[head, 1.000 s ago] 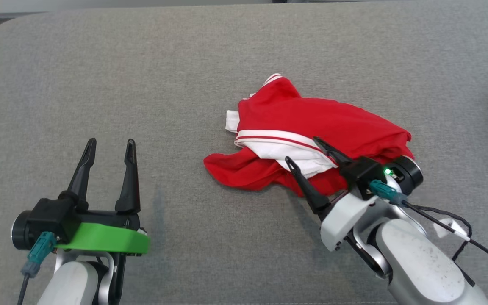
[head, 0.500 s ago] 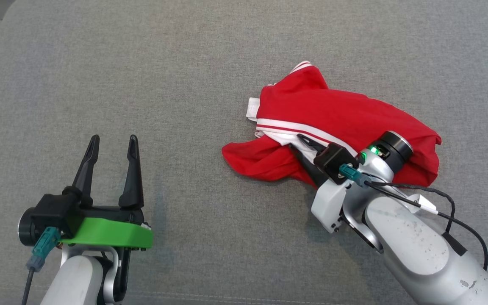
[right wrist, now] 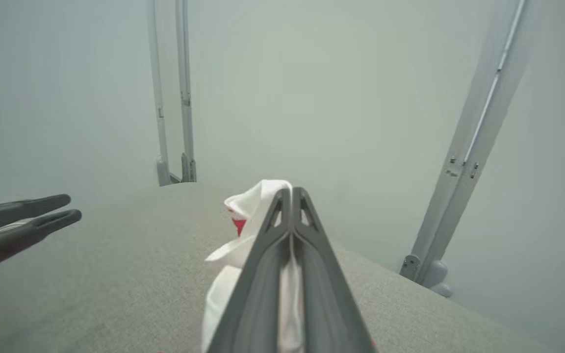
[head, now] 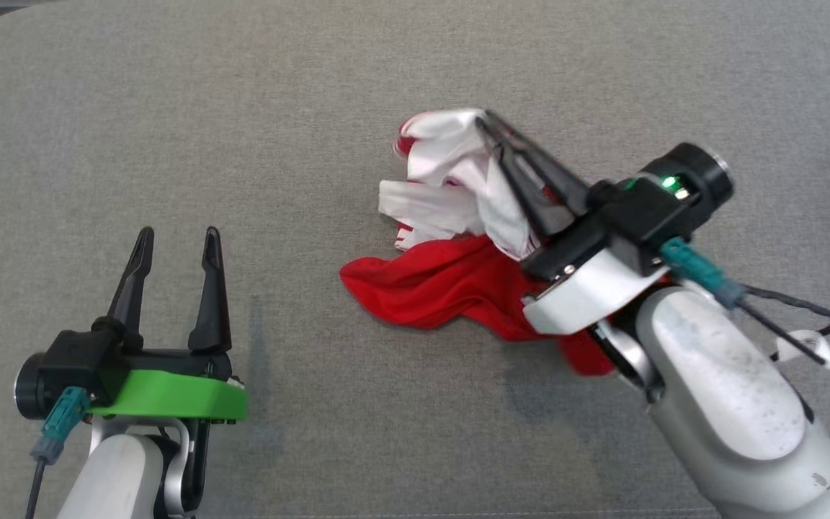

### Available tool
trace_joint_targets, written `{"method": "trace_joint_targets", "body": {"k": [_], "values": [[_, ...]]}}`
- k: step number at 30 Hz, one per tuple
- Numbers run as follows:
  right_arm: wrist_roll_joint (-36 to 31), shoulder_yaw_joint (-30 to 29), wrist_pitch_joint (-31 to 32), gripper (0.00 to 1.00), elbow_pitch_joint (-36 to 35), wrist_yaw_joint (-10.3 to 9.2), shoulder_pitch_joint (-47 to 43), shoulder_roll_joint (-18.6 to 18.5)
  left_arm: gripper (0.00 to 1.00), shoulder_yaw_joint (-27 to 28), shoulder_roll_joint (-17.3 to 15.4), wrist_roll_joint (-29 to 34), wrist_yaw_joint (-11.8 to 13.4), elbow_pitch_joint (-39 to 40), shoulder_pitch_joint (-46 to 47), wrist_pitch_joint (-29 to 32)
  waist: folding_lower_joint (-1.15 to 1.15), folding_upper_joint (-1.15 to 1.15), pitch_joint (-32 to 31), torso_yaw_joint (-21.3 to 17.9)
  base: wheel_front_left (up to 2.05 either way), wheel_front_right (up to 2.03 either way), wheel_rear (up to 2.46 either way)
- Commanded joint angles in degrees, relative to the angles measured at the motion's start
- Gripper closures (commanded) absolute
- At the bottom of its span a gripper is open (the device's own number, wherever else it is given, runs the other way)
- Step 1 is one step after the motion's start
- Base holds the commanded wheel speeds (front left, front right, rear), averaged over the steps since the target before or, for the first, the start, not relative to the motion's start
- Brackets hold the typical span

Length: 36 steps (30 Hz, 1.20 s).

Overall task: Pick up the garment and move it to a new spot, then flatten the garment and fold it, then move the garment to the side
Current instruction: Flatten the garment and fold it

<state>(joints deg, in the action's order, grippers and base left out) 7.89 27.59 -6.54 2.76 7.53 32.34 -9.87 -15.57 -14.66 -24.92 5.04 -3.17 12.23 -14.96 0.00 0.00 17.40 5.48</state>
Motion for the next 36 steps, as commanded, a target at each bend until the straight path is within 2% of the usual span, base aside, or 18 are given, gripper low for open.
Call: {"method": "trace_joint_targets", "body": {"k": [1,6,11,16,20,21,22,23,24,30,36], "values": [[0.5,-2.5,-0.4,1.0,-1.9,-0.09,-1.0,0.3,0.0,0.2,-0.4,0.3,-0.1,0.3,-0.5,-0.2,0.0,0.0,-0.7,-1.5,0.0,0.0,0.0],[1.9,-15.8,0.8,1.0,-8.2,-0.09,-8.3,2.4,0.0,0.2,-1.0,0.6,0.4,1.1,-0.9,-0.1,0.0,0.0,-0.8,-3.1,0.0,0.0,0.0],[1.8,-28.3,1.6,1.0,-8.2,-0.06,-17.3,3.5,0.0,-0.1,-1.5,0.6,0.4,1.8,-0.5,0.4,0.0,0.0,-0.1,-3.8,0.0,0.0,0.0],[3.7,-35.8,-0.1,1.0,-0.2,-0.06,-20.9,4.1,0.0,-0.2,-1.9,0.6,0.5,2.3,-0.2,0.9,0.0,0.0,1.1,-4.7,0.0,0.0,0.0],[5.1,-37.0,-3.4,1.0,8.8,-0.06,-17.8,3.4,0.0,-0.5,-2.2,0.7,0.3,2.6,0.6,1.3,0.0,0.0,1.8,-5.0,0.0,0.0,0.0],[5.1,-37.0,-3.4,1.0,8.8,-0.06,-17.8,3.4,0.0,-0.5,-2.2,0.7,0.3,2.6,0.6,1.3,0.0,0.0,1.8,-5.0,0.0,0.0,0.0],[5.9,-37.0,-4.1,0.96,11.2,-0.06,-16.9,3.6,0.0,-0.6,-2.2,0.8,0.3,2.6,0.7,1.4,0.0,0.0,1.9,-5.1,0.0,0.0,0.0],[5.5,-36.9,-4.6,0.54,13.4,-0.06,-16.3,3.1,0.0,-0.6,-2.3,0.8,0.3,2.6,0.8,1.5,0.0,0.0,2.0,-5.1,0.0,0.0,0.0],[5.6,-36.8,-5.4,0.0,15.0,-0.07,-15.5,3.0,0.0,-0.8,-2.3,0.8,0.2,2.6,1.0,1.6,0.0,0.0,2.1,-5.1,0.0,0.0,0.0],[4.8,-36.2,-7.9,0.0,19.3,-0.07,-13.3,2.2,0.0,-0.8,-2.8,1.0,0.7,3.0,0.7,1.7,0.0,0.0,1.7,-5.1,0.0,0.0,0.0],[2.1,-33.6,-8.7,0.0,13.3,-0.06,-15.7,2.8,0.0,-0.2,-3.0,0.6,1.5,3.3,-0.9,1.3,0.0,0.0,0.3,-5.7,0.0,0.0,0.0]]}}
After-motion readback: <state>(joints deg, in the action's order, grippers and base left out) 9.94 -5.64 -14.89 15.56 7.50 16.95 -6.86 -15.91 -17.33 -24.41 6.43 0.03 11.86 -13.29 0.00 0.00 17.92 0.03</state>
